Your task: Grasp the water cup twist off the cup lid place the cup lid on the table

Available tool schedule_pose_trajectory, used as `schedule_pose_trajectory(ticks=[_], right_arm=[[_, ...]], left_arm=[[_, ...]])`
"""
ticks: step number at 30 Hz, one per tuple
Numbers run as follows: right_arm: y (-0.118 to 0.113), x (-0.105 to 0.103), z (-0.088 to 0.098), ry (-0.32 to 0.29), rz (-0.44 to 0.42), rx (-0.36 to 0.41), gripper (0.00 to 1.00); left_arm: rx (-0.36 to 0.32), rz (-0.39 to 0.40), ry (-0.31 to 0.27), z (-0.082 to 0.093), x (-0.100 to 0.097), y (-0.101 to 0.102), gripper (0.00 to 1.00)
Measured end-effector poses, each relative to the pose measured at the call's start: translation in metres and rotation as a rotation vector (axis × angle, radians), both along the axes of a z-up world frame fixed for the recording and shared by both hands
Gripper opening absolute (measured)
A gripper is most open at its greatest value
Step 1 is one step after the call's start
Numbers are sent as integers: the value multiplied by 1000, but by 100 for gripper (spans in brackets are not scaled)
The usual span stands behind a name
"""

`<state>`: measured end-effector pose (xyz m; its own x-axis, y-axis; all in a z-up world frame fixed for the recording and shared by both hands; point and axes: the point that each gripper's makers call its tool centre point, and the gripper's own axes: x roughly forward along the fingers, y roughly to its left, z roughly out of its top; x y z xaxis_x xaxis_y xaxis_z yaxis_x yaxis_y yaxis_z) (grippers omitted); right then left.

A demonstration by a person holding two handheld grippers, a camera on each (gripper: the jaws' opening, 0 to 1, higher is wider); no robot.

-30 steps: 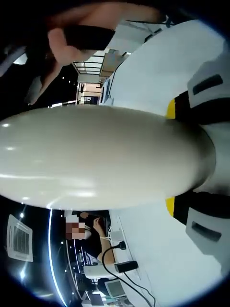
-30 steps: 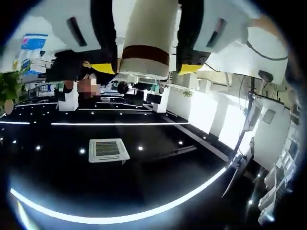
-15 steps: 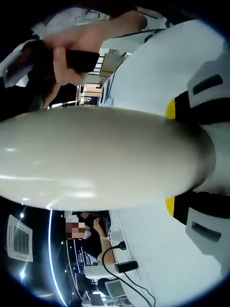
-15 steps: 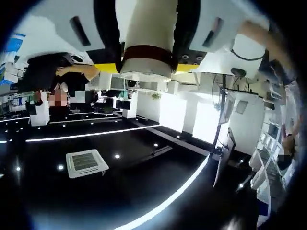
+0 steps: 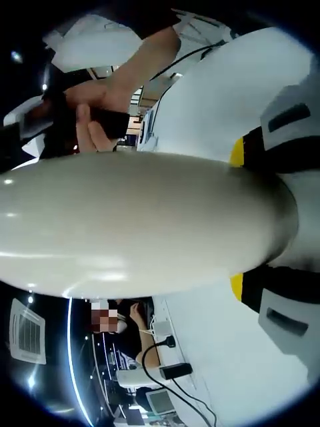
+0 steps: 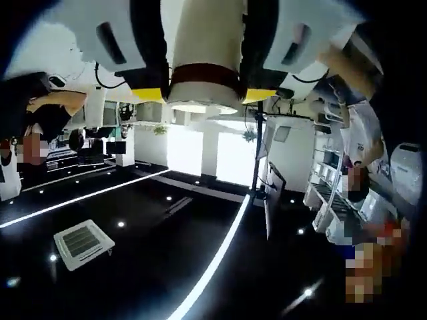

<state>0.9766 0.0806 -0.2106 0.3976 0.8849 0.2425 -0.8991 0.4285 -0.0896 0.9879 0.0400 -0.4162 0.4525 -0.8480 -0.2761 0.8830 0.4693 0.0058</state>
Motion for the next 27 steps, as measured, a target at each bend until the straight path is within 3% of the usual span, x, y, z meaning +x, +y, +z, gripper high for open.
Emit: schedule_pose_trajectory(ticks=[2, 5, 15, 24, 27], right_arm=[[-1, -2, 0, -12, 52, 20, 44], [-4, -2, 0, 27, 124, 48, 44], [0, -3, 0, 52, 312, 81, 44], [3, -5, 0, 64, 498, 187, 44], [9, -8, 0, 66, 542, 161, 44]], left_arm=[[0, -2, 0, 0, -2, 0, 55], [0, -3, 0, 1, -3, -1, 55], [0, -4, 0, 1, -3, 0, 55], [-1, -3, 0, 1, -4, -1, 55], [-2, -8, 0, 1, -3, -1, 55]])
